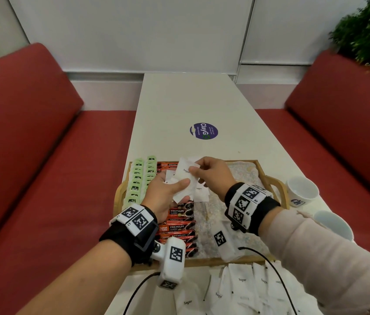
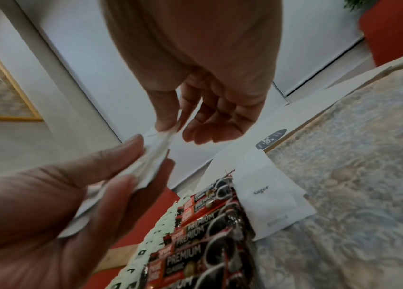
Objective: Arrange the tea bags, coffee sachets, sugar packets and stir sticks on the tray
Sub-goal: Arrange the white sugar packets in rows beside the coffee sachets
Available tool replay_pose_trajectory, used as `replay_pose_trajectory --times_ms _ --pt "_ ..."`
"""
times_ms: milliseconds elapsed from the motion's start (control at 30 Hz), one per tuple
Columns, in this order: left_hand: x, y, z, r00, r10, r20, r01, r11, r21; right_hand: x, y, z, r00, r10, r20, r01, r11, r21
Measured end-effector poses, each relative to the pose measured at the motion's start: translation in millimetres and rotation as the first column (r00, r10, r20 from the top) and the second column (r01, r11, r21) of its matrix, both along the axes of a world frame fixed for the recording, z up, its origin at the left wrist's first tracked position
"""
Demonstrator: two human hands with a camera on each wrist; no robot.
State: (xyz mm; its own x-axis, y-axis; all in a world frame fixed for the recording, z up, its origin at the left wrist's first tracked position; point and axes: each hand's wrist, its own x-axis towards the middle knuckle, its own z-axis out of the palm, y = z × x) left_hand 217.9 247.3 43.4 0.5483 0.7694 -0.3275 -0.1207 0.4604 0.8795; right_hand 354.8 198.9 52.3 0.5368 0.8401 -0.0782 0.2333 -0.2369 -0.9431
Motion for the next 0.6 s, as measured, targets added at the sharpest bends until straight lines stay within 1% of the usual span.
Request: replay_pose_trajectory --times_ms 167,267,333,400,467,600 --pt "-2 -3 4 1.0 -0.008 0.03 0.009 1.0 -0.015 3 -2 4 0.996 -0.086 -0.013 0.087 0.995 0.051" --pt "-5 -1 2 0.999 0.036 0.011 -0.036 0.999 -0.022 12 -2 5 0.988 -0.156 0.002 0.156 0.985 0.076" --pt "-7 2 0 0.997 0.08 -0.001 -0.08 0.996 -0.033 20 -1 3 0.984 -0.175 0.034 0.173 0.983 0.065" --pt "-9 5 -2 0.994 0.112 -0.006 -0.112 0.993 -0.033 28 -2 0 0.986 -0.15 0.073 0.15 0.989 -0.003" --pt "-9 7 -2 0.992 0.128 -0.002 -0.128 0.991 -0.027 34 -3 -5 0.988 -0.096 0.119 0.11 0.987 -0.116" --pt "-8 10 -2 0.99 0.14 0.005 -0.139 0.99 -0.038 39 -4 -17 0.98 0.035 0.196 0.034 0.941 -0.336"
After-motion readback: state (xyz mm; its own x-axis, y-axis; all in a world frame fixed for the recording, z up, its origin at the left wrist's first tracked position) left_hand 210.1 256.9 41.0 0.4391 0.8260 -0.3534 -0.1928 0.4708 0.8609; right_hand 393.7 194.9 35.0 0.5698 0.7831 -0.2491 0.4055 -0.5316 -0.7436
